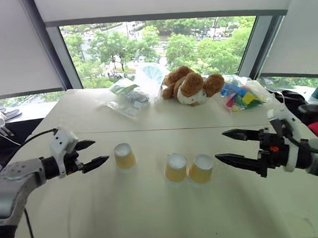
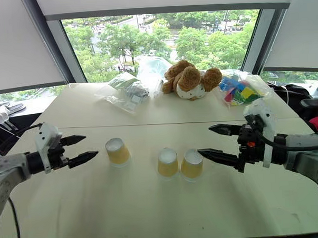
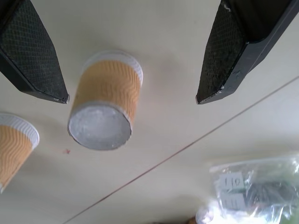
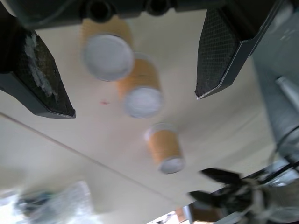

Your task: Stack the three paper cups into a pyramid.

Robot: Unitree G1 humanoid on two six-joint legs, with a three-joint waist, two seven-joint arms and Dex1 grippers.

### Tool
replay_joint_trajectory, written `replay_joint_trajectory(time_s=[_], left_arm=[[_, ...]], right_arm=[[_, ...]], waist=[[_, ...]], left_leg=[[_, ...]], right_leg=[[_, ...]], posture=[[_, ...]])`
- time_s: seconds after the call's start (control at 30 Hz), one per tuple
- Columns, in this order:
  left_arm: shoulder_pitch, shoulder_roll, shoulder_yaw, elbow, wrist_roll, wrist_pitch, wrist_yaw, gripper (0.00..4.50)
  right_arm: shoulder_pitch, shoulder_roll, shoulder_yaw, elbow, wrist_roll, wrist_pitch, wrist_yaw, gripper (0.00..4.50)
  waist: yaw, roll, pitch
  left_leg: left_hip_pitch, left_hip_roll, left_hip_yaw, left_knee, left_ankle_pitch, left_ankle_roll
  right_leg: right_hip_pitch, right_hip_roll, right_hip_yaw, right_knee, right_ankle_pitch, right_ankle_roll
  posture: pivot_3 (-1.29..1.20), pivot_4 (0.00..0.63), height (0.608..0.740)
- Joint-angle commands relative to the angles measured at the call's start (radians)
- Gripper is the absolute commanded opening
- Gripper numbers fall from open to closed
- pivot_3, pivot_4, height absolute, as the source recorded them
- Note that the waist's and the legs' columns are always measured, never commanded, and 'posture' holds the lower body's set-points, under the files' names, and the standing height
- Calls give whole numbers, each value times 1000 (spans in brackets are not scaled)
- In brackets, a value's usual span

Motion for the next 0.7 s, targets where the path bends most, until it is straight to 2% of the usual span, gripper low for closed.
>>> replay_joint_trajectory(time_s=[0.03, 0.27, 0.63, 0.7], left_arm=[[-66, -38, -62, 68, 36, -56, -53, 4500], [-164, -107, -135, 179, 91, -127, -113, 4500], [-247, -186, -167, 304, 166, -216, -118, 4500], [-254, -195, -167, 317, 174, -225, -119, 3961]], right_arm=[[-20, 8, 70, -69, 106, 34, -45, 4447], [-34, 30, 159, -87, 96, 2, -95, 4447], [-17, 32, 155, -87, 80, -38, -147, 4447], [-8, 29, 152, -85, 71, -45, -150, 4500]], waist=[[2, -1, 0], [9, -2, 1], [11, -2, 1], [12, -2, 1]], left_leg=[[0, 0, 0, 0, 0, 0], [-1, 0, 1, 1, 0, 1], [-1, 0, 1, 2, 0, 1], [-1, 0, 1, 2, 0, 1]], right_leg=[[0, 0, 0, 0, 0, 0], [-1, 0, 0, 0, 0, 0], [-1, 1, 0, 1, 0, 0], [-1, 1, 0, 1, 0, 0]], posture=[[0, 150, 740], [0, 150, 740], [0, 150, 740], [0, 150, 740]])
